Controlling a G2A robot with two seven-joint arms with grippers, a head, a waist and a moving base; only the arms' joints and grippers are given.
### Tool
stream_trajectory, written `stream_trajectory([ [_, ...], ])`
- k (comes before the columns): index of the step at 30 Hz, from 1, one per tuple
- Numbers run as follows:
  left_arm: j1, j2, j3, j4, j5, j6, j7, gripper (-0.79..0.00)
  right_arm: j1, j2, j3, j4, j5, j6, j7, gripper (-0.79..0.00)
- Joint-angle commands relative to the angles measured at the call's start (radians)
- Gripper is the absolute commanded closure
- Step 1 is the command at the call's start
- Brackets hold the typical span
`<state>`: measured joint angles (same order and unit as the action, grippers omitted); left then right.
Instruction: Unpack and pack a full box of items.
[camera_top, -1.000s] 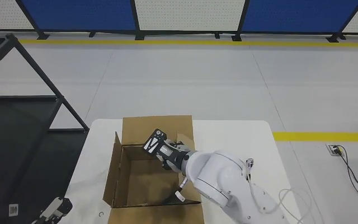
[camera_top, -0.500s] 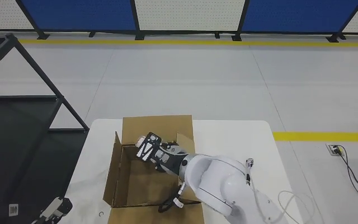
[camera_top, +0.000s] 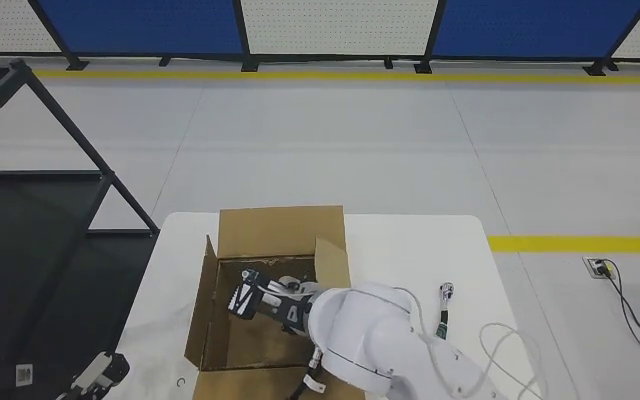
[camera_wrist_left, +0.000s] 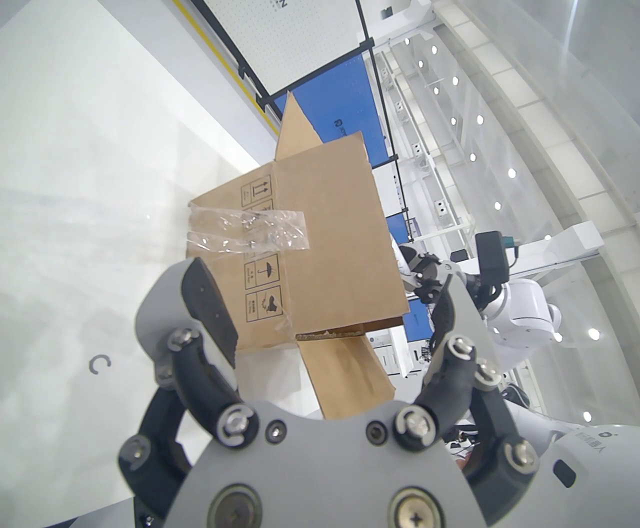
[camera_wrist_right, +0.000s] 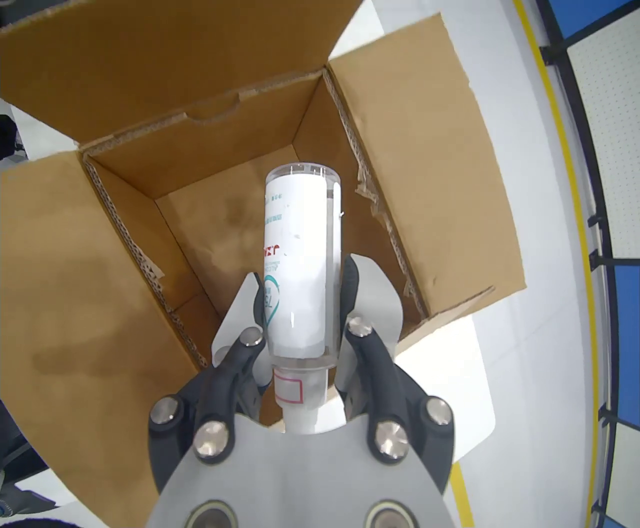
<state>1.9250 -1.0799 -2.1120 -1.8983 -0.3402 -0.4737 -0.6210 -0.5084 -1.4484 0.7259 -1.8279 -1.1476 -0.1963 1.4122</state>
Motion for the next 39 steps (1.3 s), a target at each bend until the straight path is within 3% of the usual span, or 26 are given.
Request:
stream_trajectory([
  [1, 0.000, 0.000, 0.000, 0.000, 0.000, 0.000, 0.000, -0.785, -0.021, 0.006, 0.022, -0.028, -0.024, 0.019, 0.042, 0.000],
  [9, 0.000, 0.000, 0.000, 0.000, 0.000, 0.000, 0.000, -0.785, -0.134, 0.035, 0.112, -0.173, -0.117, 0.039, 0.122, 0.000],
  [22, 0.000, 0.000, 0.000, 0.000, 0.000, 0.000, 0.000, -0.785, -0.283, 0.062, 0.231, -0.324, -0.221, 0.037, 0.092, 0.000],
  [26, 0.000, 0.000, 0.000, 0.000, 0.000, 0.000, 0.000, -0.785, -0.307, 0.064, 0.226, -0.356, -0.200, -0.009, 0.060, 0.000],
  [31, 0.000, 0.000, 0.000, 0.000, 0.000, 0.000, 0.000, -0.785, -0.278, 0.055, 0.164, -0.319, -0.187, -0.048, 0.039, 0.000],
  [39, 0.000, 0.000, 0.000, 0.000, 0.000, 0.000, 0.000, -0.785, -0.121, 0.012, 0.032, -0.166, -0.111, -0.072, -0.001, 0.000],
])
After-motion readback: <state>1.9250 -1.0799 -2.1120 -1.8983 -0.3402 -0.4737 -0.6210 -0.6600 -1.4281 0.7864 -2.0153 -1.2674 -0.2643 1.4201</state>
